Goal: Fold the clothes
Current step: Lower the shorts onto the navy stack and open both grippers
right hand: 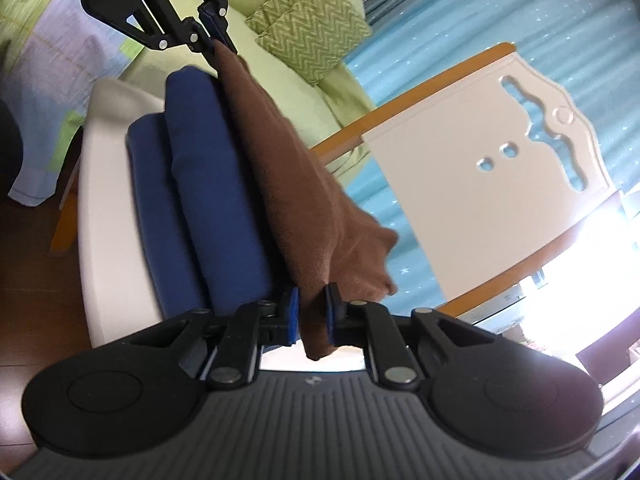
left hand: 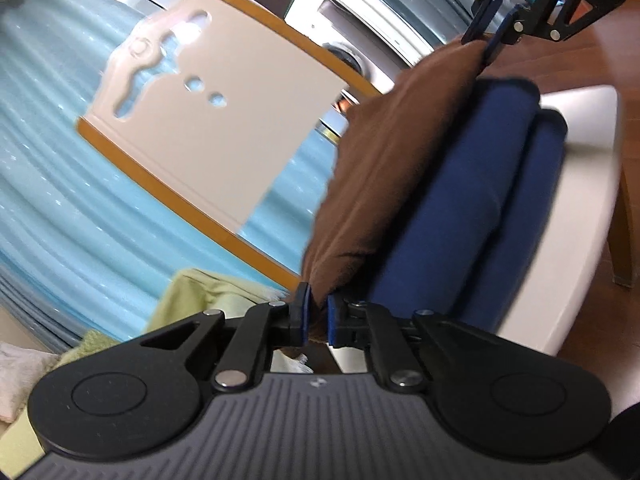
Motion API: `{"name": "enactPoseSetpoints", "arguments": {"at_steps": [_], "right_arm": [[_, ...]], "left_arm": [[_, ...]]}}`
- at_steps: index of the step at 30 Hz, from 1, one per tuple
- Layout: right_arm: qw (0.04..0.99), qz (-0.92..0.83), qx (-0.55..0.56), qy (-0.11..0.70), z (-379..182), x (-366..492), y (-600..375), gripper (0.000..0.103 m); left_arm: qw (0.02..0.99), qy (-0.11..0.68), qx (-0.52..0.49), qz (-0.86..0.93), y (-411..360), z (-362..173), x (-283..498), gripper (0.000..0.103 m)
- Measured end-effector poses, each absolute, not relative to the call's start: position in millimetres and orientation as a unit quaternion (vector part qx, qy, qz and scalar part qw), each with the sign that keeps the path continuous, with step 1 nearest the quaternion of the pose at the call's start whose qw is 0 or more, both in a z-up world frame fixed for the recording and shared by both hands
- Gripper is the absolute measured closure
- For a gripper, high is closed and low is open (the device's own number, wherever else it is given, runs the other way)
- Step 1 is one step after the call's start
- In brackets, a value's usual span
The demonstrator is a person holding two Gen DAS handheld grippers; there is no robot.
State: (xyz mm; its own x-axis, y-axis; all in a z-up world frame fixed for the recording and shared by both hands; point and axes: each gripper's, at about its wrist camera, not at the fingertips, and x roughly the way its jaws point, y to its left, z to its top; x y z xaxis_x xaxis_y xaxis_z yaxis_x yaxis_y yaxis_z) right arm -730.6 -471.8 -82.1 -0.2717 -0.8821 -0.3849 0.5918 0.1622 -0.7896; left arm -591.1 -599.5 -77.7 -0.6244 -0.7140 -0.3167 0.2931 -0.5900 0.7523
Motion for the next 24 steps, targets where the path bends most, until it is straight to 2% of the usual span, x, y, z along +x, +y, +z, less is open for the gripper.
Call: {"name": "enactPoseSetpoints", "arguments": {"at_steps": [9, 10, 11, 13, 18, 24], "right_arm": [[0.579, -0.627, -0.141, 0.502, -111.9, -725.9, -467.2, 0.091], [0.577, -0.63, -0.14, 0.501, -111.5, -724.7, -464.8, 0.089], [0.576, -0.631, -0.139, 0.5, -111.1, -724.0, -463.4, 0.08], [0.584, -0.634, -0.128, 0.49, -107.9, -721.4, -455.5, 0.073], [0.628, -0.661, -0.052, 0.407, -87.2, -721.3, -438.2, 0.075], [0.651, -0.718, -0.003, 0.246, -56.6, -732.1, -444.0, 0.075]], "left_arm": [[0.291, -0.334, 0.335, -0.831, -591.7, -106.5, -591.9, 0.094], [0.293, -0.328, 0.333, -0.834, -592.0, -105.2, -590.9, 0.091], [0.296, -0.32, 0.331, -0.837, -592.9, -103.1, -589.5, 0.09], [0.3, -0.291, 0.321, -0.85, -591.5, -96.6, -580.3, 0.088], [0.308, -0.204, 0.276, -0.887, -585.4, -72.0, -550.6, 0.086], [0.324, -0.132, 0.213, -0.912, -592.7, -36.9, -551.5, 0.084]]}}
